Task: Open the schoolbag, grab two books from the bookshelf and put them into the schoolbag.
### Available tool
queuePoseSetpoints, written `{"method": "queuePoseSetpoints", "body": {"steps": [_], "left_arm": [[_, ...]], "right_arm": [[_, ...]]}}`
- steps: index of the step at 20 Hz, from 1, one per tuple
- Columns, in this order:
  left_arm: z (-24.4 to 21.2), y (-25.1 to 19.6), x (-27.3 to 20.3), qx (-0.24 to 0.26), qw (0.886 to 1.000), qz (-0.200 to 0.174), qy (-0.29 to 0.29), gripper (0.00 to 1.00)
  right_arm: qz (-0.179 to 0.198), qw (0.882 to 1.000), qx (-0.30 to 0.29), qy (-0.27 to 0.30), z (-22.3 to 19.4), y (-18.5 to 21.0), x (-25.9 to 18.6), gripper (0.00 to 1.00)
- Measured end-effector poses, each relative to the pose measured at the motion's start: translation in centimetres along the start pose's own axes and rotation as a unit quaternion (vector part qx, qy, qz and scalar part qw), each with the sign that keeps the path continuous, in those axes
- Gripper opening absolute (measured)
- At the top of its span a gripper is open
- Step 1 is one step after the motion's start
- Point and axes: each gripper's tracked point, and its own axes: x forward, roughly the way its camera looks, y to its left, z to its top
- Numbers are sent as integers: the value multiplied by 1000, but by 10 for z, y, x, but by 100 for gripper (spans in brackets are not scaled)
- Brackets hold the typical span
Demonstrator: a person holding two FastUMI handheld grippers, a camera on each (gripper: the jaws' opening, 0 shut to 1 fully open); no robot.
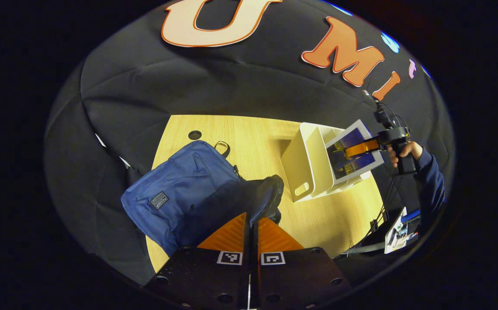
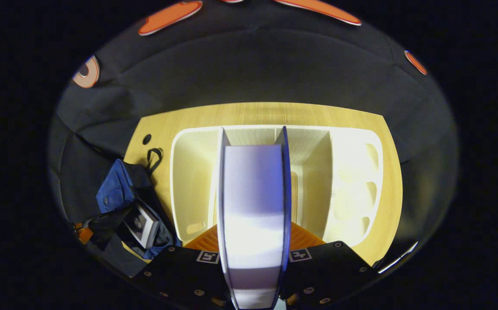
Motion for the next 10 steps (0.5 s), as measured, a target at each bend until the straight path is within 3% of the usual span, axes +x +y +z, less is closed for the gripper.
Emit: {"method": "queuePoseSetpoints", "body": {"steps": [3,4,5,10], "left_arm": [[4,2,-3,-6,1000,-2,-3,1],[4,3,-4,-8,1000,-3,-4,2],[4,3,-4,-8,1000,-3,-3,1],[10,2,-5,-2,1000,-4,-1,2]], "right_arm": [[36,998,26,-50,2,2,-47,50],[53,996,37,-64,2,4,-62,41],[73,993,51,-80,3,8,-77,41],[202,966,92,-129,-8,67,-137,41]]}}
